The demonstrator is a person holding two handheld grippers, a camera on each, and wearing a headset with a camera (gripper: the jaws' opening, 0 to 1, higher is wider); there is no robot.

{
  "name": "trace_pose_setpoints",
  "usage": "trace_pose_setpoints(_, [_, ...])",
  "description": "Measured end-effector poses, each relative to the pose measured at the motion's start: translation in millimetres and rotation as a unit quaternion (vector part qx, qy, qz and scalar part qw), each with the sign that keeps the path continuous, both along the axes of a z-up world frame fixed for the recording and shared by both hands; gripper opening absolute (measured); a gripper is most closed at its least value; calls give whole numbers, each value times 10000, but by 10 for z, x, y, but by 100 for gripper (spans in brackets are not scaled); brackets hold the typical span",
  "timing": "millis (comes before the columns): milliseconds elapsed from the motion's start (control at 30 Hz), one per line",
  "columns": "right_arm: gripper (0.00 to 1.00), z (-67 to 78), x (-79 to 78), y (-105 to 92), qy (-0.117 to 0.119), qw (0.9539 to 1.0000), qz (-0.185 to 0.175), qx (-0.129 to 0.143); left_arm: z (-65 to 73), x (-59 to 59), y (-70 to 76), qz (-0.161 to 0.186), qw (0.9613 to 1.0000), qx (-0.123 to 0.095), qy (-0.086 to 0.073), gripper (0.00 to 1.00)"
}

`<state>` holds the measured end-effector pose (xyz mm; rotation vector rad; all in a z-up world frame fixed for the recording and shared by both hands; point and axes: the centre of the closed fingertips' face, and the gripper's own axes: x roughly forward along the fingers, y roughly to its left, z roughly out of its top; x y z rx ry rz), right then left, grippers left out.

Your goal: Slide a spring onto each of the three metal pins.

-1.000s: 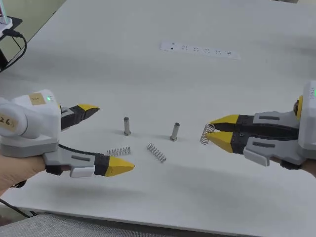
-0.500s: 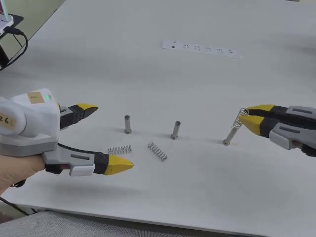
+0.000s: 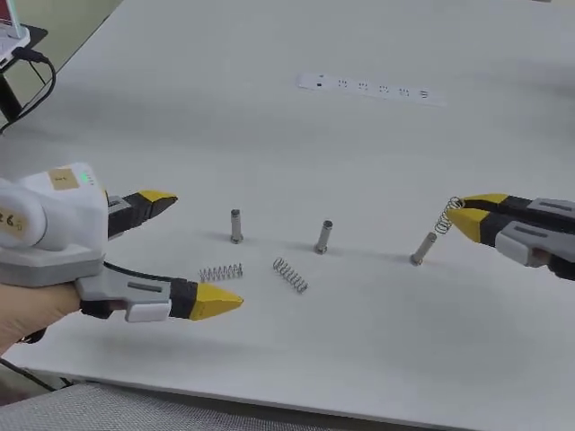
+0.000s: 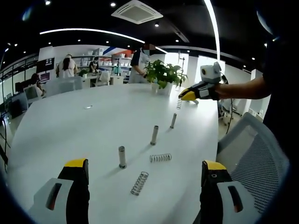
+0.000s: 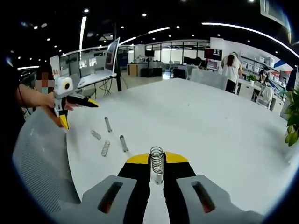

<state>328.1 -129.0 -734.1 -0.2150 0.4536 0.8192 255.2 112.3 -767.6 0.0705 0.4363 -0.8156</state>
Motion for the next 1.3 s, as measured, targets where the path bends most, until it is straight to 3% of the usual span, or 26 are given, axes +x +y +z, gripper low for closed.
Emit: trace_pose_setpoints(1300, [6,-239,46,-5,216,9997,-70,-3,-39,-34,17,15,9999,10,99,96])
